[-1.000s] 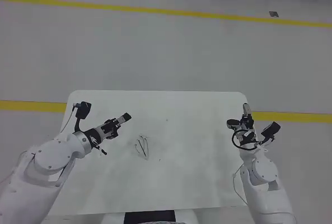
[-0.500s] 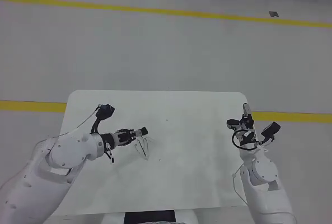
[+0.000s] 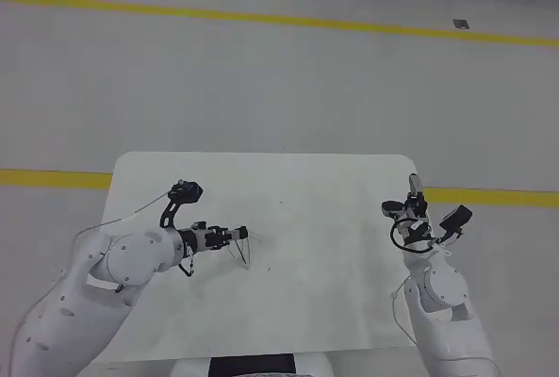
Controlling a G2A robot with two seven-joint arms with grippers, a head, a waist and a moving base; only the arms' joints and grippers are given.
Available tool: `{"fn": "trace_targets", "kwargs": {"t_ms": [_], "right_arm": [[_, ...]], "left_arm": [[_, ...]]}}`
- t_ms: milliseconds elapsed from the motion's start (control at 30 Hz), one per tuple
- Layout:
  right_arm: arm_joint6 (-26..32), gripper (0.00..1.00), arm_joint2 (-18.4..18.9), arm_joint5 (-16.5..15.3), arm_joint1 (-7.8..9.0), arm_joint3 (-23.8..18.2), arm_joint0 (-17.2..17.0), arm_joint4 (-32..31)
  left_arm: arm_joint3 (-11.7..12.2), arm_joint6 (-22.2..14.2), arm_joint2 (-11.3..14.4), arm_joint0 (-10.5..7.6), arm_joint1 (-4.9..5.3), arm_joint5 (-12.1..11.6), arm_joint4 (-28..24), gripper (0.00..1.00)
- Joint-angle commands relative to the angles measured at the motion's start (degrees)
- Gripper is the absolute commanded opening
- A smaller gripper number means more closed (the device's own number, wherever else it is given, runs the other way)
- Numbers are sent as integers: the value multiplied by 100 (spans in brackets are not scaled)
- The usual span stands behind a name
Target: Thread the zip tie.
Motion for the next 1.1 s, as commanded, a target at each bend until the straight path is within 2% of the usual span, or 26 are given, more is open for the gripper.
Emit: {"fn": "trace_targets", "kwargs": {"t_ms": [0,100,133,233,300,367,433,500,567,633,1033,1067], "right_arm": [[0,100,0,0,0,0,0,0],[0,100,0,0,0,0,0,0],[0,100,0,0,0,0,0,0],[0,100,0,0,0,0,0,0],[0,100,0,0,0,0,0,0],[0,100,0,0,0,0,0,0],[0,100,0,0,0,0,0,0],[0,100,0,0,0,0,0,0],[0,100,0,0,0,0,0,0],[0,100,0,0,0,0,0,0],[0,100,0,0,0,0,0,0],[0,100,0,0,0,0,0,0]], "left_arm": [[-55,44,48,-13,-4,-65,-25,100],[-45,-157,250,-133,10,0,410,100],[-51,-292,319,-234,7,0,614,100],[-14,-609,498,-458,-37,0,939,100],[104,-837,619,-590,-79,0,1245,100],[236,-1171,762,-772,-158,0,1497,100],[272,-1393,869,-930,-245,0,1739,100],[362,-1843,1027,-1068,-355,0,2046,100],[424,-2086,1061,-1168,-486,0,2182,100],[441,-2267,1057,-1178,-571,0,2390,100],[441,-2267,1057,-1178,-571,0,2390,100],[379,-2225,1077,-1183,-576,-1,2368,100]]}}
